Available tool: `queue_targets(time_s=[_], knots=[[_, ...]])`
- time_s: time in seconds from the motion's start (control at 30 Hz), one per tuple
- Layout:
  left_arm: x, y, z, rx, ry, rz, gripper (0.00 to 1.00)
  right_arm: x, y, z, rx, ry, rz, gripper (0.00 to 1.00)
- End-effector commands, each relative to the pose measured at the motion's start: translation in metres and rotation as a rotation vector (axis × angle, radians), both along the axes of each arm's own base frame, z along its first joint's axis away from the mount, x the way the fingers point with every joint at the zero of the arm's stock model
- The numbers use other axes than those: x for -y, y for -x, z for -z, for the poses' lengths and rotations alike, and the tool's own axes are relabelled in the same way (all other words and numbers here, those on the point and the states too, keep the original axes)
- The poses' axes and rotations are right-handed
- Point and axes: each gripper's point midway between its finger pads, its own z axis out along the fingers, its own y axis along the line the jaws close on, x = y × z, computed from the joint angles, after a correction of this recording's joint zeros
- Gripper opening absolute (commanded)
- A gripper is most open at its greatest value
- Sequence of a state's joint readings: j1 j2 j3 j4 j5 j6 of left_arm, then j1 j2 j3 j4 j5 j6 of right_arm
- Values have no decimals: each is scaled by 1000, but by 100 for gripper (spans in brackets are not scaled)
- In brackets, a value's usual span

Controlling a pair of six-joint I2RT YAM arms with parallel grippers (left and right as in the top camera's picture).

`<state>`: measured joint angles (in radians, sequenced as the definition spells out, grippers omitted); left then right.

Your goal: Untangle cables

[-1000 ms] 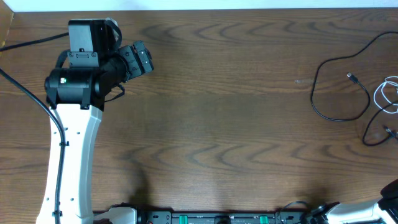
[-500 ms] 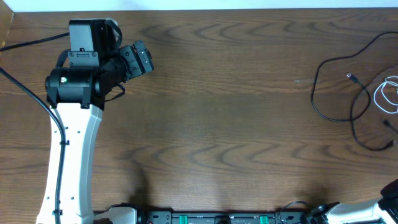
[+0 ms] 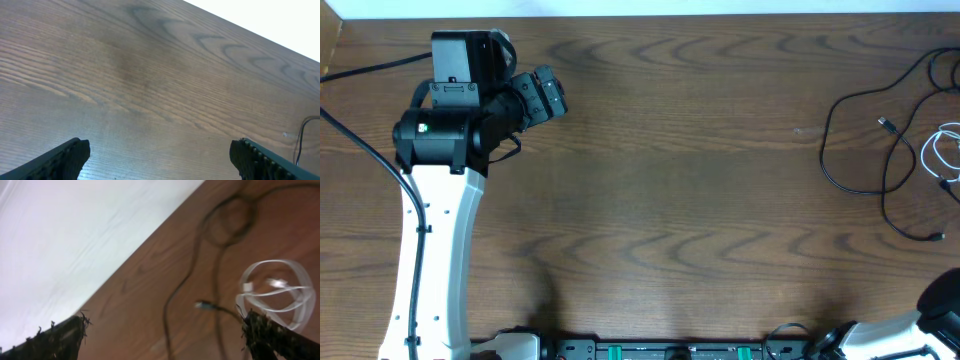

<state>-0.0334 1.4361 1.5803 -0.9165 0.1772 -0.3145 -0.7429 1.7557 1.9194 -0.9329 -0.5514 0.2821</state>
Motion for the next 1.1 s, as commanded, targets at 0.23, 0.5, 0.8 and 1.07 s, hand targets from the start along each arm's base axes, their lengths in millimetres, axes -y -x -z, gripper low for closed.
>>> queue_targets(time_s=[0.23, 0.5, 0.8, 1.07], knots=[[-3, -2, 1, -6, -5, -14, 96, -173, 6, -50, -13, 271, -398, 99], [-3, -2, 1, -6, -5, -14, 96, -253, 63, -50, -102, 339, -602, 99], [-3, -2, 1, -6, -5, -14, 96, -266, 84, -39, -176, 307, -648, 99], [-3, -2, 1, -6, -5, -14, 96, -260, 89, -38, -192, 320, -628, 99]])
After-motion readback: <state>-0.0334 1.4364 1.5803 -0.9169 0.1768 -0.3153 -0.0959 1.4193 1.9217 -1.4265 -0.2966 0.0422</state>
